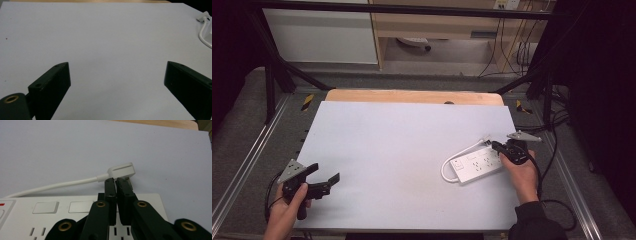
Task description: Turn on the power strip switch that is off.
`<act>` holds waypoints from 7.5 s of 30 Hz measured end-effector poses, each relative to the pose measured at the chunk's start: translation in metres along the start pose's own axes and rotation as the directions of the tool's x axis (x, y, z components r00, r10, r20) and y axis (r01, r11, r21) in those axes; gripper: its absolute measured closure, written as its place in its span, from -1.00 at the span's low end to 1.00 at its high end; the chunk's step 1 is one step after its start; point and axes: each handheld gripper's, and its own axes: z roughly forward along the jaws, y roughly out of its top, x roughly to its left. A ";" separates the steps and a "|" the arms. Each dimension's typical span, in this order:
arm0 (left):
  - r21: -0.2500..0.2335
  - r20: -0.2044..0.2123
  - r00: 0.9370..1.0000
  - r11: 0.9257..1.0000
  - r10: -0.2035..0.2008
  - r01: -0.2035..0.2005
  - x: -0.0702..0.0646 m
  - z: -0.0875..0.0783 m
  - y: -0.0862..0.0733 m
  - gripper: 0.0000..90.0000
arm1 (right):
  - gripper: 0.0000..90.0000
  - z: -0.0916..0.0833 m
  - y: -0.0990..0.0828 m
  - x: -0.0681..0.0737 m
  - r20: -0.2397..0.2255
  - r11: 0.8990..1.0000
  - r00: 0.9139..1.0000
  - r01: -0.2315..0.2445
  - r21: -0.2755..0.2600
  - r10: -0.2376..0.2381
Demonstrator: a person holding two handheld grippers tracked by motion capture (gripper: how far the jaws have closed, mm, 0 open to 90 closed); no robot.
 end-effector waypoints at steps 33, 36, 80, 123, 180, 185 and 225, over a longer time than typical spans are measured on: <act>0.001 0.006 1.000 1.000 0.002 -0.002 0.000 0.000 0.000 -0.83 | 0.99 0.007 -0.006 0.005 -0.003 0.999 1.000 0.022 0.031 -0.022; 0.000 0.006 1.000 1.000 0.002 -0.002 0.000 0.000 0.000 -0.83 | 0.99 0.008 -0.006 0.005 -0.003 0.999 1.000 0.024 0.029 -0.024; 0.001 0.006 1.000 1.000 0.005 -0.005 -0.001 0.000 0.000 -0.83 | 1.00 0.008 -0.010 0.004 -0.007 1.000 1.000 0.012 0.014 -0.011; 0.002 0.007 1.000 1.000 0.005 -0.005 -0.001 0.000 0.000 -0.83 | 1.00 0.010 -0.011 0.007 -0.001 0.999 0.999 0.045 0.016 -0.045; 0.001 0.007 1.000 1.000 0.005 -0.005 -0.001 0.000 0.000 -0.83 | 0.29 -0.004 0.003 0.028 -0.042 0.998 0.998 0.041 -0.054 -0.044; 0.002 0.007 1.000 1.000 0.006 -0.006 -0.001 0.000 0.000 -0.83 | 0.09 -0.004 0.004 0.031 -0.047 0.998 0.998 0.038 -0.043 -0.040; -0.001 0.010 1.000 1.000 0.008 -0.008 -0.002 -0.001 0.000 -0.84 | -0.89 -0.052 0.009 0.056 -0.053 0.978 0.998 0.011 -0.210 -0.022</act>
